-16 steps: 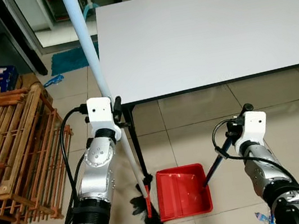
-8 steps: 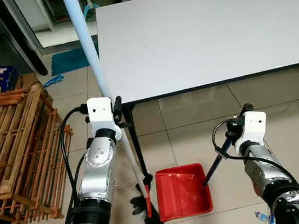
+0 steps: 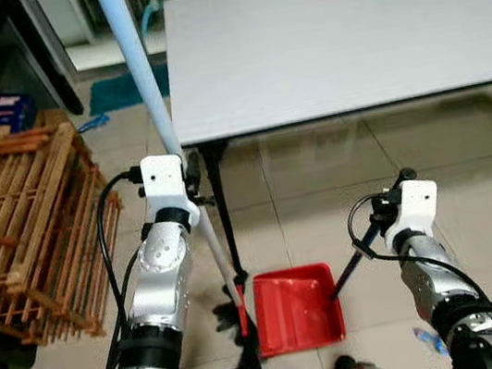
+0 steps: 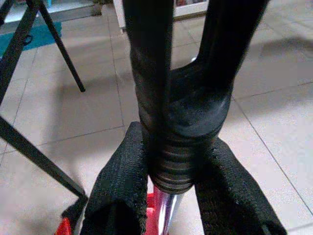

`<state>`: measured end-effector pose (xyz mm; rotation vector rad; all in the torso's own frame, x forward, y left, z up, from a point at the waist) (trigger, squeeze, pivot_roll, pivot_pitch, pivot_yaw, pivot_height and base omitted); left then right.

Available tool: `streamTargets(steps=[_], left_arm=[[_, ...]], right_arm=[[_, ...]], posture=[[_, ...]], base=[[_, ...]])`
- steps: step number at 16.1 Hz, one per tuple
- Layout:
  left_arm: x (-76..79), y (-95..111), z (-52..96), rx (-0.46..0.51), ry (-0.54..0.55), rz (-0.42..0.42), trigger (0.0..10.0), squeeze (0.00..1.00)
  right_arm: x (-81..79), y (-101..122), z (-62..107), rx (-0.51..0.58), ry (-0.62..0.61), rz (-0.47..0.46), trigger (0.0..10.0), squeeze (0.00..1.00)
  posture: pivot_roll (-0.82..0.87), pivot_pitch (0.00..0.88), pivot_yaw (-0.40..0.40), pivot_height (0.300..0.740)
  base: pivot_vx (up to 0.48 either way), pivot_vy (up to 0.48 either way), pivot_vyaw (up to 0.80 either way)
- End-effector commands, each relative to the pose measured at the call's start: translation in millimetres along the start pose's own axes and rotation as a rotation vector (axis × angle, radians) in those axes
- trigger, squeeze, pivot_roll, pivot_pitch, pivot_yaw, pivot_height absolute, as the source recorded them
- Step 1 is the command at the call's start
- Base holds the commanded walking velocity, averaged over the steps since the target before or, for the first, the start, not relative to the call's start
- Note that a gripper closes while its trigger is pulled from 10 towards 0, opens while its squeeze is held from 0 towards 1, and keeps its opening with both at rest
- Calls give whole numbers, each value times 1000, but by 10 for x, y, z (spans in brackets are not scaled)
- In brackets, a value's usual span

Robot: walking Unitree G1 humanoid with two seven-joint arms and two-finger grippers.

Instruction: Sweep floor

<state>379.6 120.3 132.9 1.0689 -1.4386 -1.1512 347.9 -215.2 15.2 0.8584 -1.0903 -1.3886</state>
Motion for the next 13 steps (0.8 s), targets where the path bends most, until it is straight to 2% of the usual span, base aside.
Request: streamTargets(steps=[1,13], left_arm=[[-65,-161,62,-65,21,-17,10000,0],[-50,-169,64,-67,17,-13,10000,0]], right_arm=[[-11,137,-40,41,2,-17,10000,0],[-5,144,-37,46,-2,-20,10000,0]], posture=[[-41,46,54,740],[-46,54,55,740]], base=[[-345,0,0],[-339,0,0]])
Point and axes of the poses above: a point about 5 cm out from each wrist's last joint towards the gripper, its own z axis pointing back from the gripper into the wrist, its own y axis along the axis of the wrist's last joint, x = y × z, the point moved 4 cm from there along -z, pointing out of the wrist towards the gripper, and after that the axes turned 11 degrees about z, right-handed, at the moved point
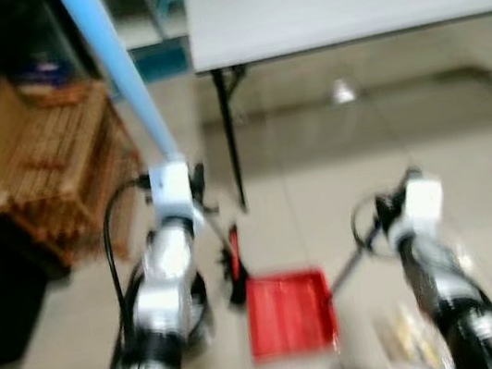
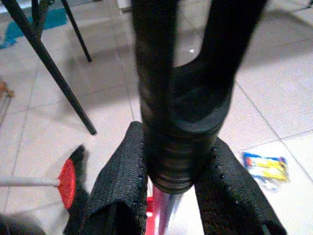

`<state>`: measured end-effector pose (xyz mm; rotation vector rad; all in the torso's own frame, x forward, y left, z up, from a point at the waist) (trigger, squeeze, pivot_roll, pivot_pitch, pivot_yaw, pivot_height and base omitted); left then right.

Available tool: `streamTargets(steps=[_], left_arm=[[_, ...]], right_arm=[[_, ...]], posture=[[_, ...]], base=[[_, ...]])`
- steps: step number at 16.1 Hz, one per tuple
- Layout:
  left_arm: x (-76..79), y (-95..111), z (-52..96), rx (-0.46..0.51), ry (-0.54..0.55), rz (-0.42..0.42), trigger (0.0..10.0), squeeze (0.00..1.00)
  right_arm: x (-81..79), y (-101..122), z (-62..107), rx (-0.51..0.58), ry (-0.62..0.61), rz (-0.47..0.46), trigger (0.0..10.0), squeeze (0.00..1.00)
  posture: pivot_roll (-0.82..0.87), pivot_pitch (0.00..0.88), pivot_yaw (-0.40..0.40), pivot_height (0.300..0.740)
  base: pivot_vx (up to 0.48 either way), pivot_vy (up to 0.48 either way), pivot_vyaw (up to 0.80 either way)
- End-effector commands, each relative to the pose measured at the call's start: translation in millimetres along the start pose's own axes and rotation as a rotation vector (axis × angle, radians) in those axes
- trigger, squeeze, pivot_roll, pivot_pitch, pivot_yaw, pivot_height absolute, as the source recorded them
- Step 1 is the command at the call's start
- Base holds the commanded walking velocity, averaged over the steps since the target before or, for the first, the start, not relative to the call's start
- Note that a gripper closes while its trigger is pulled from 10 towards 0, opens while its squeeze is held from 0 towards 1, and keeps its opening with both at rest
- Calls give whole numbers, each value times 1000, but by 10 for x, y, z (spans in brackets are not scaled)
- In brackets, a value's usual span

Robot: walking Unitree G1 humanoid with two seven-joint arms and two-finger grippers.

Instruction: Sweep floor

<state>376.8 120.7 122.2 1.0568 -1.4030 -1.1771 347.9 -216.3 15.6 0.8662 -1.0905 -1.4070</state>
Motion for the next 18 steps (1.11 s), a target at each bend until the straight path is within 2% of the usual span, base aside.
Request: streamTargets(steps=[1,3,8,15,18], left_arm=[[-31,-68,26,-31,11,0,10000,0],[-21,-68,29,-31,10,0,10000,0],[-36,-58,25,-22,20,27,10000,0],[-53,-64,17,-32,28,26,10000,0],[-61,-70,17,-36,32,15,10000,0]], right_arm=[[-17,141,-37,46,6,-2,10000,0],[-7,135,-34,44,5,-1,10000,0],[0,124,-33,36,0,4,10000,0],[-29,124,-39,30,20,19,10000,0],[-36,122,-39,28,23,19,10000,0]], posture=[[-46,54,55,740],[-46,56,54,740],[-50,66,50,740],[-46,71,43,740],[-47,71,42,740]], base=[[-337,0,0],[-337,0,0],[0,0,0],[0,0,-761],[294,0,-748]])
Point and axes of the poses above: a point about 5 cm out from each wrist's last joint towards the gripper, its own z axis pointing back from the gripper into the wrist, its own y axis along the axis of the wrist's last joint, x = y × z, the point moved 4 cm from there along -z, pointing out of the wrist towards the gripper, and after that the axes turned 11 degrees about z, right-handed, at the moved point
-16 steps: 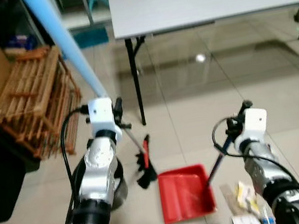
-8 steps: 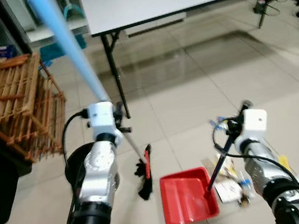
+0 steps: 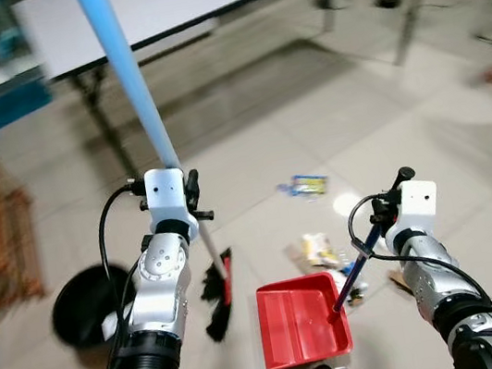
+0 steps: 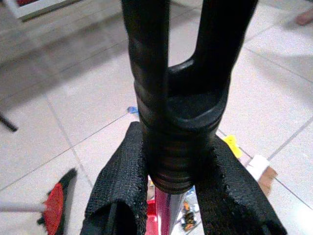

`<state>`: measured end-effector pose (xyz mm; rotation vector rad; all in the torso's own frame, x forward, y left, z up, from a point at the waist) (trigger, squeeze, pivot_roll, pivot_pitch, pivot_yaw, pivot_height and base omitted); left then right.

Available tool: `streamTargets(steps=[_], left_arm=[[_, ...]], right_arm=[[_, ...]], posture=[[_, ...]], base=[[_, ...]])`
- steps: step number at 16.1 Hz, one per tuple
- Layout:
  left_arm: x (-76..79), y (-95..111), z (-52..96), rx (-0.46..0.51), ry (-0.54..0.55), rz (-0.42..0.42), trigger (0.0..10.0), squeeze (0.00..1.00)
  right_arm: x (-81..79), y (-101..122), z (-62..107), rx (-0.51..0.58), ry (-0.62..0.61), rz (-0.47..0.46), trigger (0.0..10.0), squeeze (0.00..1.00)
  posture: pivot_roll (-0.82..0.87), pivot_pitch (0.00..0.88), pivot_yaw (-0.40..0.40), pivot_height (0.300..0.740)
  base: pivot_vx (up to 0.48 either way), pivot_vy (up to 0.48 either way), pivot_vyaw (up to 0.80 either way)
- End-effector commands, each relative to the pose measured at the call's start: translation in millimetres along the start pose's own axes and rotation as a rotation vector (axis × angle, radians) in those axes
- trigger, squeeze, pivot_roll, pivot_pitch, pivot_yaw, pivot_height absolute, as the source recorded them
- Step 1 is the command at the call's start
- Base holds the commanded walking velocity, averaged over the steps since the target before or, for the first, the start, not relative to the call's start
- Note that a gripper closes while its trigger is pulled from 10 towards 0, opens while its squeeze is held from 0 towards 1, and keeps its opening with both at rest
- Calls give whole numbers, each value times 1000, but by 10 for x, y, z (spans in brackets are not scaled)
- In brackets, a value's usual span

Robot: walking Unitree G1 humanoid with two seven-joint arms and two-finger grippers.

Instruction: Sweep floor

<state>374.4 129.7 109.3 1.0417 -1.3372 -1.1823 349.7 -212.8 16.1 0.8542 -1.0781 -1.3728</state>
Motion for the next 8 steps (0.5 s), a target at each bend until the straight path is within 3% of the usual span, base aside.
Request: streamTargets(steps=[1,8], left_arm=[[41,48,-22,14,-6,18,10000,0],[73,92,-19,40,-20,40,10000,0]], right_arm=[[1,113,-28,37,1,-11,10000,0],[-21,125,-25,49,2,-31,10000,0]], posture=[[-46,70,43,740],[-45,70,44,740]], base=[[270,0,-431],[0,0,0]])
Point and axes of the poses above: a point about 5 cm out from each wrist's last joint towards the gripper, its own z axis pointing back from the gripper into the wrist, its own y axis along the axis of the wrist's last joint, x = y × z, the point moved 4 cm from there along -z, pointing out of the wrist towards the gripper, and after that the axes turned 11 degrees about z, right-handed, at the moved point
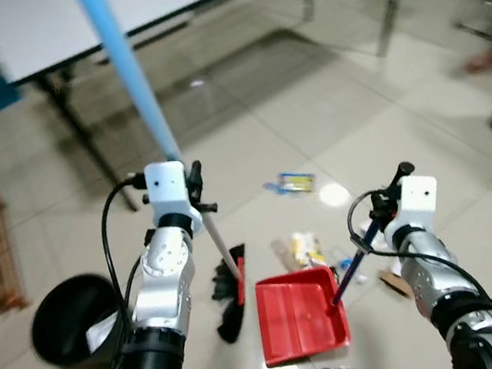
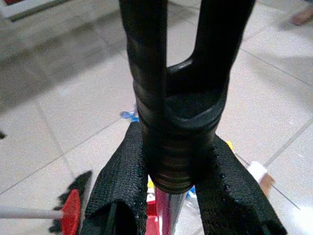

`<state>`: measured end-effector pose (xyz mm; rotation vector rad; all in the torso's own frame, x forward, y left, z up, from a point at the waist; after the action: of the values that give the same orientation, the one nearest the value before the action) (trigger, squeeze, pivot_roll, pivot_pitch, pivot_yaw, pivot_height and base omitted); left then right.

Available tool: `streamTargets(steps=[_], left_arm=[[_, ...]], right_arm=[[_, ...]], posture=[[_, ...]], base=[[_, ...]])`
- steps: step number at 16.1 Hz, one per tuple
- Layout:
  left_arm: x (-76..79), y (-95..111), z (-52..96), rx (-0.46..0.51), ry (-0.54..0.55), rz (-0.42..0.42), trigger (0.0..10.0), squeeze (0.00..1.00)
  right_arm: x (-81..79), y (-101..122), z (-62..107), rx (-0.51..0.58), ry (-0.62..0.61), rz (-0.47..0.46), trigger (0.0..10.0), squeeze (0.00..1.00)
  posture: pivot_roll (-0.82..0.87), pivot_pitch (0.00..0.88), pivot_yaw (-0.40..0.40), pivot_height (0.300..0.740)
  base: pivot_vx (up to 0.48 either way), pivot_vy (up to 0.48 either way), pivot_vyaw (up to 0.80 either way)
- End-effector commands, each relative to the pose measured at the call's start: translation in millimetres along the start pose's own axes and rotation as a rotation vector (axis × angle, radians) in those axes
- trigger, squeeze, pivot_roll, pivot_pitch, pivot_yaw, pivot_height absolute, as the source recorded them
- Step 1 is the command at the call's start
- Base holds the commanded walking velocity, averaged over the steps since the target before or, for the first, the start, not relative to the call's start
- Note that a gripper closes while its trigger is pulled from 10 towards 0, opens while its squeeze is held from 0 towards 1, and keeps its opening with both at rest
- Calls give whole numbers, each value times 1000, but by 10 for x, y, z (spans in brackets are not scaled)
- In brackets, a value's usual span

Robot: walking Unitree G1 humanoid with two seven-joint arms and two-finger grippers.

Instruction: Sweep floor

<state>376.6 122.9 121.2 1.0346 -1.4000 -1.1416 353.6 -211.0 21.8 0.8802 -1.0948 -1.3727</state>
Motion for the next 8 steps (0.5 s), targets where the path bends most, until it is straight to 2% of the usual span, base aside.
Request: streamTargets(steps=[1,7,8], left_arm=[[-2,-16,7,-6,-1,3,10000,0],[25,-34,5,-16,-15,9,10000,0],[28,-40,6,-18,-17,8,10000,0]], right_arm=[[-12,60,-12,24,4,-21,10000,0],[-66,82,-20,30,23,-28,10000,0],[-98,90,-23,32,39,-28,10000,0]], posture=[[-45,70,44,740],[-52,58,47,740],[-53,57,47,740]], base=[[0,0,0],[0,0,0],[0,0,-763]])
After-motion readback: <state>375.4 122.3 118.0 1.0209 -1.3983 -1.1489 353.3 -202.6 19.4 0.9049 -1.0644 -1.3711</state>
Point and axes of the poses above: a point about 5 cm out from each wrist's last joint towards the gripper, its own z axis pointing back from the gripper into the wrist, its own y axis along the axis of the wrist's last joint, x = y × z, the point moved 4 cm from there along -z, pointing out of the wrist towards the gripper, and after that the axes turned 11 degrees about z, right-handed, at the moved point
